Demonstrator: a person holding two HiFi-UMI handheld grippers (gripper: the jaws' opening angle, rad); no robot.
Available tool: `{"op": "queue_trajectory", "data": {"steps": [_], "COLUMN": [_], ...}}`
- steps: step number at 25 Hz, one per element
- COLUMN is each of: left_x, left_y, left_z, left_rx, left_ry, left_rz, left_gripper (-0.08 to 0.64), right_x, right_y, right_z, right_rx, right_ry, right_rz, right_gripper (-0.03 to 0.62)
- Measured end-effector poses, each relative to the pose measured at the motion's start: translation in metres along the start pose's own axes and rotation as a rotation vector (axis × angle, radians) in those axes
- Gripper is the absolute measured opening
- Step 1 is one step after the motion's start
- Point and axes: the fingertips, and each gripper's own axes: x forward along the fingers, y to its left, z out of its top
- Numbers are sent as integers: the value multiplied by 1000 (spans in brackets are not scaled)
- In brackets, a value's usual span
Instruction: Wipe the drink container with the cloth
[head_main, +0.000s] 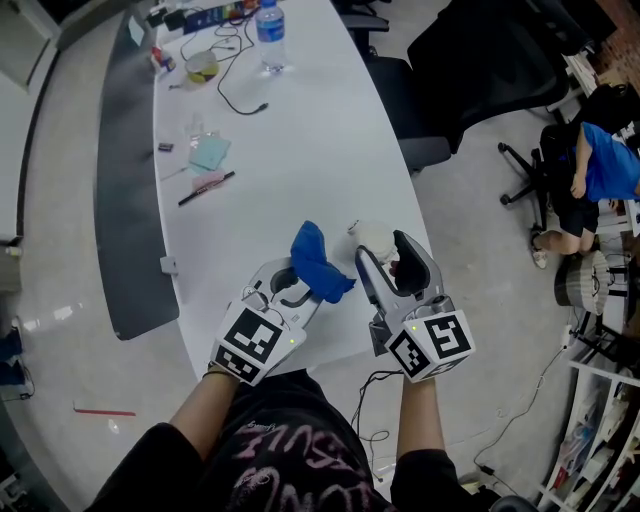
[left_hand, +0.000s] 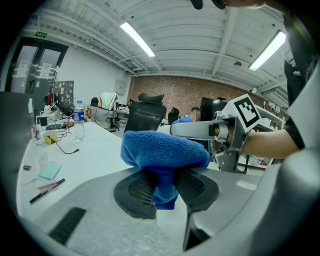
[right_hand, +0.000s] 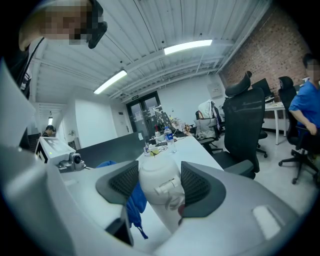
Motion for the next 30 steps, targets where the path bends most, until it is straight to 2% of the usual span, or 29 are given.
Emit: {"op": "queue_trajectory", "data": {"steps": [12,19,25,30], "left_x": [34,42,54,67], "left_y": [-24,-18,-8,-2], "left_z": [15,3,-20,-44], "left_rx": [190,165,89,63], "left_ry": [63,85,119,169], "left_rz": [-93,-107,-115,-119], "left_gripper": [98,100,100,100], "right_x": [1,1,1,2], "right_y": [1,0,0,-1], "right_z": [1,1,0,0], "right_rx": [-5,-3,-6,-5], "right_ry": [2,1,6,7], "right_rz": [9,10,14,16], "right_gripper": [273,272,272,272]}}
